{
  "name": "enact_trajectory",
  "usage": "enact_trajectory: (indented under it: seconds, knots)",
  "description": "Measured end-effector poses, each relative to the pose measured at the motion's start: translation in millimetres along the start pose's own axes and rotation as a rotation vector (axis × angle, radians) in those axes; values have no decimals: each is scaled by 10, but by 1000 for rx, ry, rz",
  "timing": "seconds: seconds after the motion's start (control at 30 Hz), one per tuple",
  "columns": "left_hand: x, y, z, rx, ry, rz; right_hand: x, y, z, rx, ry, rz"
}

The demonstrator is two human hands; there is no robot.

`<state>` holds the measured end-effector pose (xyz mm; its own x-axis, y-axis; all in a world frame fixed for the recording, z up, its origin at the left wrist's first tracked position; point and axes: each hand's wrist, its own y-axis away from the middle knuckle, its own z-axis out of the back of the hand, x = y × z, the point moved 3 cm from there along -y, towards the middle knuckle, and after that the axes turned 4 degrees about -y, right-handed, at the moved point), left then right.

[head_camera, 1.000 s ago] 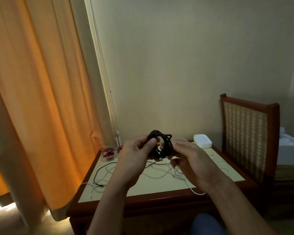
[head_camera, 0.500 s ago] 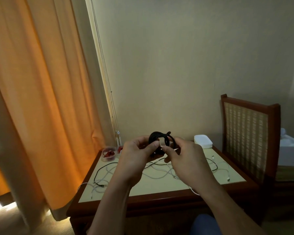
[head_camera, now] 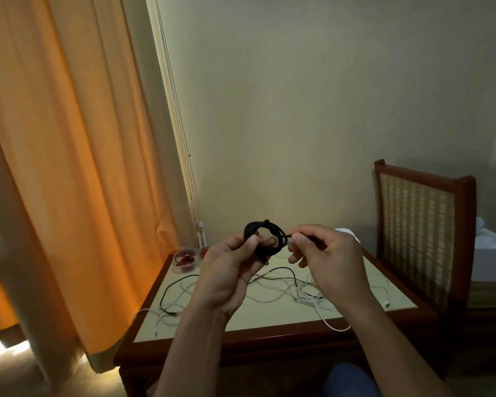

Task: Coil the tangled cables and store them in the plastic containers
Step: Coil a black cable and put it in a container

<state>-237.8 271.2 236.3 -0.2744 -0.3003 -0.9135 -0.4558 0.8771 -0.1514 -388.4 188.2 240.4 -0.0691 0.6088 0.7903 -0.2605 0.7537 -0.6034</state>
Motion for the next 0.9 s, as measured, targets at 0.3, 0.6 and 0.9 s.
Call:
enact_trajectory:
  seconds: [0.3, 0.6, 0.9]
  knots:
    - [186, -65, 25, 47, 192, 51, -253, 63, -147, 60, -334, -263]
    - [445, -258, 338, -51, -479, -42, -761, 11, -257, 151, -177, -273]
    - [673, -670, 877, -203, -720, -65, -1391, -174, -629, 183, -29, -320]
